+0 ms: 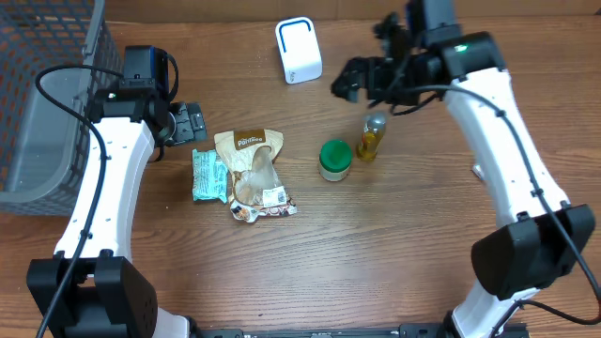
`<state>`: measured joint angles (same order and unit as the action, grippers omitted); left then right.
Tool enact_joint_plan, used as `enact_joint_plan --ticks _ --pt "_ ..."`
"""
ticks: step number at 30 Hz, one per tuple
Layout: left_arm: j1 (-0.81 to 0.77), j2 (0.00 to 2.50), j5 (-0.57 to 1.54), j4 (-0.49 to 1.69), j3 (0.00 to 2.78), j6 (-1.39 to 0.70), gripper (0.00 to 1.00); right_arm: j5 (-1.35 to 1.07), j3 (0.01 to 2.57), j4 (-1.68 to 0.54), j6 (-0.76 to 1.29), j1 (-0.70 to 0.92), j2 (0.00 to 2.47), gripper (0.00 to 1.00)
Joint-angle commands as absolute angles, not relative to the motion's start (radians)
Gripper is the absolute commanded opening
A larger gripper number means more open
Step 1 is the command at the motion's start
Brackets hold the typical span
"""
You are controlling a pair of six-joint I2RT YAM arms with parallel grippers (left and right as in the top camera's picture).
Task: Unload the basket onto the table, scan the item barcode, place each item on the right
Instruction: 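Swing the right gripper back over the green-lidded jar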
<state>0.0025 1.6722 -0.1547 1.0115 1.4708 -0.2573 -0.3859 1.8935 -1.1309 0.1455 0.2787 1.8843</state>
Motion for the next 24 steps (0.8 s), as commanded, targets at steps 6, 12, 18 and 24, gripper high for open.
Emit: enact_joint_plan --ticks 6,12,18,24 --pt "0.006 1.674 -0.164 1.014 1.488 -0.243 1.00 -0.253 1.918 -1.066 0.126 0.477 1.880 1.00" --pt "0.006 1.674 -0.164 1.014 1.488 -0.243 0.99 -0.217 1.917 -1.068 0.126 0.582 1.880 1.00" --pt "0.006 1.674 -0.164 1.014 1.488 -0.243 0.99 -0.200 1.879 -1.083 0.164 0.598 1.880 1.00" --pt "0.006 1.674 -0.164 1.014 1.488 -0.243 1.00 0.007 1.795 -1.108 0.295 0.598 1.883 1.00"
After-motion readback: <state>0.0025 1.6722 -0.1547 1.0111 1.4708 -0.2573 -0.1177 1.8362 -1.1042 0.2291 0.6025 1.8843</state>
